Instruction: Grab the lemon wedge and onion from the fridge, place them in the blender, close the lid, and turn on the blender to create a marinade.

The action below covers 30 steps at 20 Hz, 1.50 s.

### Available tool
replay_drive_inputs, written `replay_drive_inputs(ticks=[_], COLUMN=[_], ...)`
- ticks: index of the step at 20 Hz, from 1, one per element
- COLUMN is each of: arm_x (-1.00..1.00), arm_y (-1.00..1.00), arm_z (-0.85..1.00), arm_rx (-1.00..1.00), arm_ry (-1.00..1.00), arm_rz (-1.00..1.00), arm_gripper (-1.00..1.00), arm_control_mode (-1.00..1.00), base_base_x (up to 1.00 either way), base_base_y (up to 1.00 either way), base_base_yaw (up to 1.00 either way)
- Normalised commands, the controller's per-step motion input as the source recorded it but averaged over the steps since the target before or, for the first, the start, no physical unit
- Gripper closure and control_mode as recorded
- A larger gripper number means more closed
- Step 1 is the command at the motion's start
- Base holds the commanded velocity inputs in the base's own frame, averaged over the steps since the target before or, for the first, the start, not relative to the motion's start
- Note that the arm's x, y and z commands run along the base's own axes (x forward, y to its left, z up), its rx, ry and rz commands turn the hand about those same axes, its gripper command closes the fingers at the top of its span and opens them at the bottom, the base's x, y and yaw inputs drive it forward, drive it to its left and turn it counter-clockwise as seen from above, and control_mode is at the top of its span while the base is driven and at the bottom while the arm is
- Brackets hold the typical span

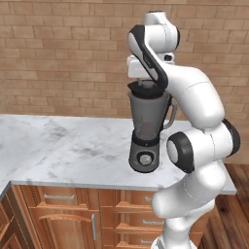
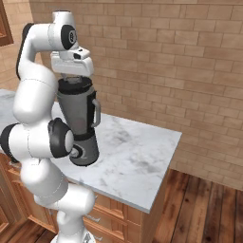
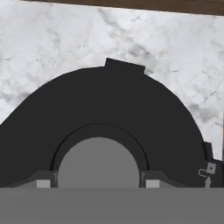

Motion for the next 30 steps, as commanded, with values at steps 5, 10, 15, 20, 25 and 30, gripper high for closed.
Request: replay_drive_inputs(ticks=[5, 10, 15, 20, 25, 30], arm_x=[0.0, 0.0, 0.0, -0.07, -0.15, -0.03], arm_y=[-0.17, -0.11, -0.05, 0.0, 0.0, 0.0], arm_z=[-0.06, -0.06, -0.2, -0.21, 0.02, 0.29], arm_rx=[0.0, 0.0, 0.0, 0.0, 0.0, 0.0], arm_ry=[0.0, 0.0, 0.0, 0.05, 0.07, 0.0], arm_rz=[0.0, 0.0, 0.0, 0.0, 0.0, 0.0], arm_gripper=[1.0, 1.0, 1.0, 1.0, 1.0, 1.0], arm_control_mode=[-1.0, -1.0, -1.0, -1.0, -1.0, -1.0], base_base_x=[0.0, 0.0, 0.0, 0.0, 0.0, 0.0], base_base_y=[0.0, 0.0, 0.0, 0.0, 0.0, 0.0], base_base_yaw=[0.0, 0.0, 0.0, 0.0, 0.0, 0.0])
